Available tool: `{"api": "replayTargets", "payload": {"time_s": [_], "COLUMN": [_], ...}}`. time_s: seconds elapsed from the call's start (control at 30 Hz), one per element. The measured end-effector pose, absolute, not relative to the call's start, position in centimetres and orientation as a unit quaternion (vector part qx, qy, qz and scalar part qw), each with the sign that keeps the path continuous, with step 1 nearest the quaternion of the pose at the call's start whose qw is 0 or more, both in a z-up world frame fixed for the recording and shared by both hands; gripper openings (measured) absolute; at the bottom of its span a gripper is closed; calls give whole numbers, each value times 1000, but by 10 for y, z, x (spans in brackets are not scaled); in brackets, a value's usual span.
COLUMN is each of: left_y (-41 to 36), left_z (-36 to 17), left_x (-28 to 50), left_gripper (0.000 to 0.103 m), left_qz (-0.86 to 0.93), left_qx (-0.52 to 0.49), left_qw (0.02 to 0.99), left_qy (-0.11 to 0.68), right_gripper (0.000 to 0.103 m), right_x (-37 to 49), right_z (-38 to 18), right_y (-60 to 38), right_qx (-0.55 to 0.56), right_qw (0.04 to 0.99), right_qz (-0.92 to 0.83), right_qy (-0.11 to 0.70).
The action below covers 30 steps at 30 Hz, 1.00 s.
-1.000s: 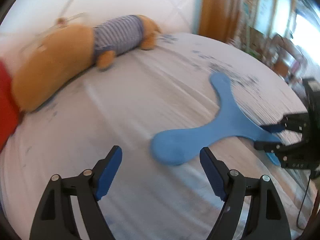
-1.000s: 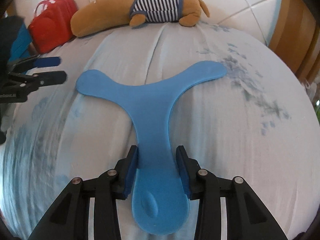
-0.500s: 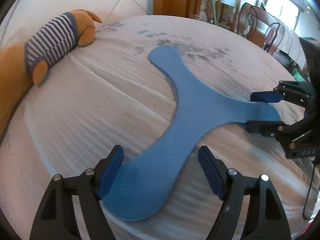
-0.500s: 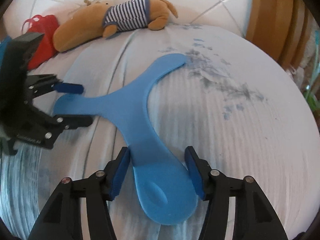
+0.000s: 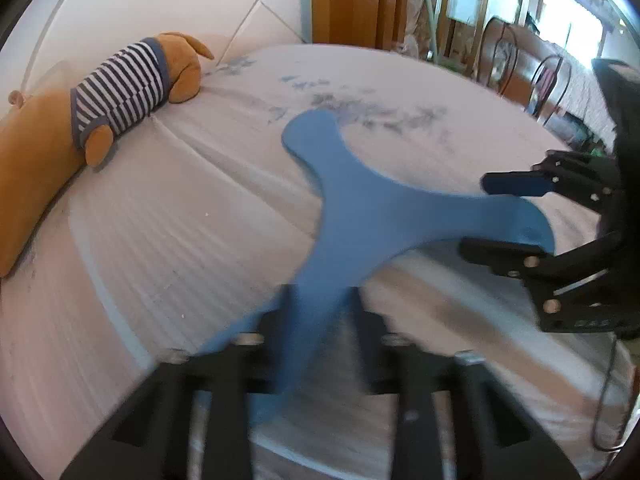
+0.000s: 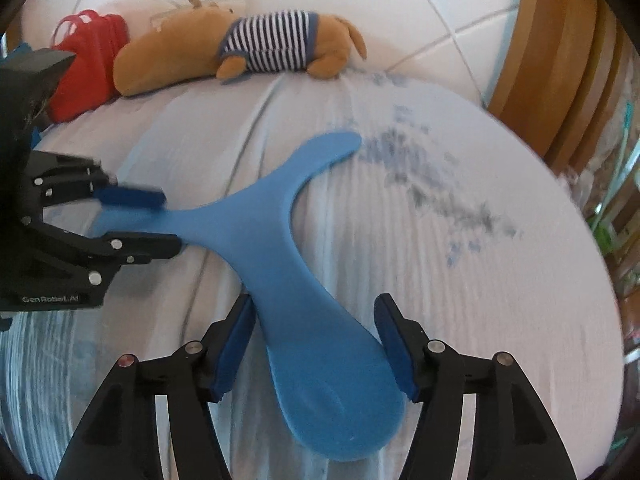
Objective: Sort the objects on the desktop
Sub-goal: 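Lift the boomerang off the bed with the right tool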
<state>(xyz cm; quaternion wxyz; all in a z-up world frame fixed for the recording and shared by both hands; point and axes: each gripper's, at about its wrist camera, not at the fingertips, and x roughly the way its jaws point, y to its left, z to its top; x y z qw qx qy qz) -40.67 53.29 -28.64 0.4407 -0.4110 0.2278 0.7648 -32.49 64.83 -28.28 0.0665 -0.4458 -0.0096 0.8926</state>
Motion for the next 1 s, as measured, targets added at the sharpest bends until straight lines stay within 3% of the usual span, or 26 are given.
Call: {"api": "replayTargets", "payload": {"time_s": [0.1, 0.17, 0.23, 0.47, 0.53, 0.6, 0.67, 0.7, 0.73, 0.77, 1.0], "left_y": [525, 519, 514, 522, 532, 534, 534, 535, 536, 537, 511], "left_z": [-274, -273, -276, -301, -315, -319, -318, -316, -316, -315, -280], "left_x": [-409, -413, -415, -435, -443, -448, -447, -443, -440, -439, -424], "left_gripper": [19, 34, 81, 85, 103, 103, 94, 82, 78, 77, 75], "left_qz": [783, 790, 795, 793, 782, 782, 786, 786, 784, 785, 815], "left_qx": [-404, -405, -405, -413, -425, -426, -416, -410, -408, -408, -380], "left_qw": [421, 406, 391, 390, 393, 403, 411, 418, 421, 418, 394], "left_qy": [217, 220, 227, 222, 230, 210, 200, 199, 201, 203, 190], "right_gripper": [53, 46, 41, 42, 61, 68, 70, 67, 45, 42, 42], "right_x": [-326, -326, -324, -309, -307, -307, -308, -309, -310, -310, -304], "right_z": [-275, -277, -284, -299, -301, -304, -304, -304, -303, -301, -274], "right_y": [644, 644, 645, 656, 660, 662, 665, 666, 666, 666, 648], "right_qx": [-442, -452, -463, -466, -465, -463, -458, -457, -456, -455, -437], "right_qw": [56, 47, 43, 32, 39, 41, 44, 47, 51, 54, 55], "right_qz": [895, 891, 886, 884, 884, 885, 888, 888, 888, 889, 898], "right_qy": [-11, -3, 6, 26, 20, 14, 17, 18, 18, 16, -15]}}
